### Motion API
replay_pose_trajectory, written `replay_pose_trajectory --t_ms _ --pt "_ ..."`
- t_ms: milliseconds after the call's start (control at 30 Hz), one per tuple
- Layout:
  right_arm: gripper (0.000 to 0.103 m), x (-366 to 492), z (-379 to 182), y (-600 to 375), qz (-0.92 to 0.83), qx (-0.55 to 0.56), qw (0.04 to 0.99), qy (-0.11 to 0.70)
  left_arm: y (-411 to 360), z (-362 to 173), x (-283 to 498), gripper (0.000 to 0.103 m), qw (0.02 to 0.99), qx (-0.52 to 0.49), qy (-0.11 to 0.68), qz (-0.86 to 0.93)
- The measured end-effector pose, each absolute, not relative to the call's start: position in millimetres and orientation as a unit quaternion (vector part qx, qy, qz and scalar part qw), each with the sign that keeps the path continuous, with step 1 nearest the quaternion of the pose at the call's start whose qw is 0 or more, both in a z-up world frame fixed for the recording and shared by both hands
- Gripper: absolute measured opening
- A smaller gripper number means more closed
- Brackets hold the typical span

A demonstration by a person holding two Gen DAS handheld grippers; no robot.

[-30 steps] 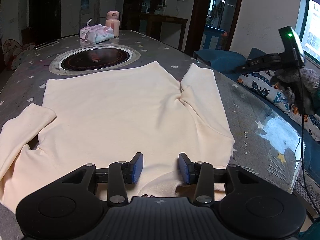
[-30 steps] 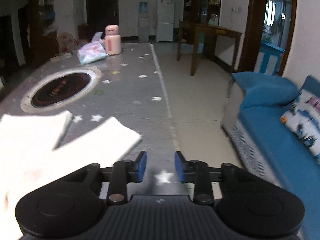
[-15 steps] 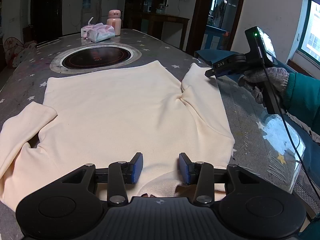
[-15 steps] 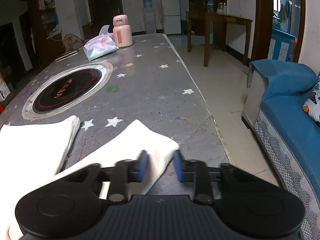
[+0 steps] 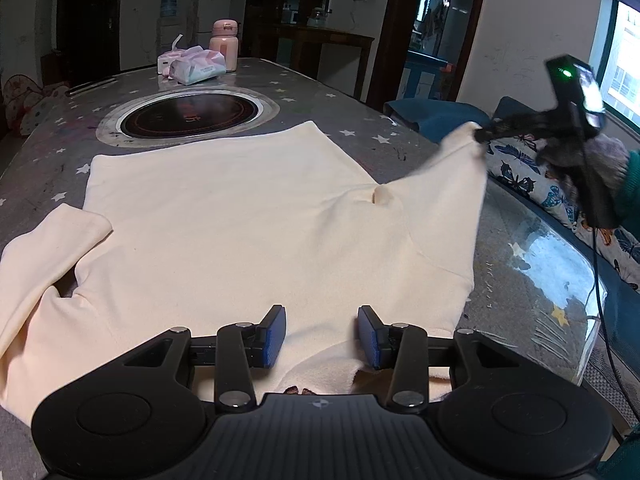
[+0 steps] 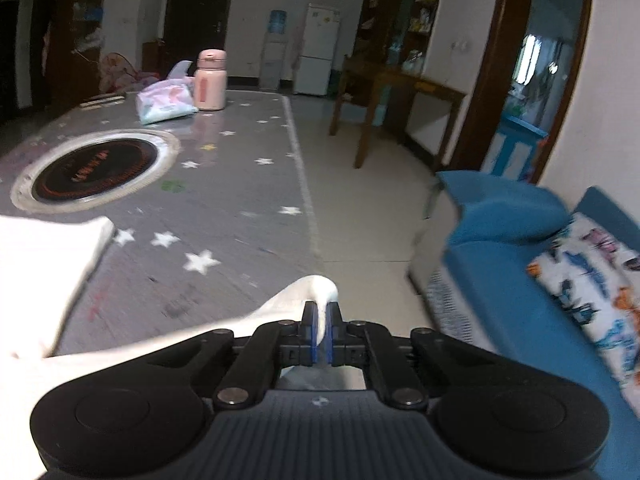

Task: Fold clothes
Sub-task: 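Lift and fold the held side over the sweatshirt back with the right gripper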

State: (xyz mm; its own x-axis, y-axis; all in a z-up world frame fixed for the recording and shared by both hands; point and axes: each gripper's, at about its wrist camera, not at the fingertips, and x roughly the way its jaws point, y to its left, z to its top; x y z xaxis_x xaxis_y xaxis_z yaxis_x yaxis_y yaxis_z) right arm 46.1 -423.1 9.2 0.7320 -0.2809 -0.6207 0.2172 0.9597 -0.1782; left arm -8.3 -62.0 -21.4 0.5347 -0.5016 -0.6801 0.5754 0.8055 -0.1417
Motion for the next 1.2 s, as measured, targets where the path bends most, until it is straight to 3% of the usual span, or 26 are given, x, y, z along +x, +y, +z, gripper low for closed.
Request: replay_pose_trajectory --t_ms 367,733,1000,1200 --pt "0.007 16 -12 -437 -0.171 -0.065 0.902 0.390 -55 -20 -12 0.044 0.862 0.048 0.378 -0.333" --pt "0.028 23 -3 -361 0.034 -0.034 0.919 0.392 -41 -11 -5 0.045 0.867 0.028 0.381 -0.320" --pt "0.037 29 -12 -347 0.047 -0.039 0.913 0.404 11 4 32 0.044 0.914 0.009 0.357 -0.194" --pt "0.038 25 2 -321 0.098 -0.039 0.915 0.390 15 0 63 0.044 0.928 0.068 0.344 -0.122"
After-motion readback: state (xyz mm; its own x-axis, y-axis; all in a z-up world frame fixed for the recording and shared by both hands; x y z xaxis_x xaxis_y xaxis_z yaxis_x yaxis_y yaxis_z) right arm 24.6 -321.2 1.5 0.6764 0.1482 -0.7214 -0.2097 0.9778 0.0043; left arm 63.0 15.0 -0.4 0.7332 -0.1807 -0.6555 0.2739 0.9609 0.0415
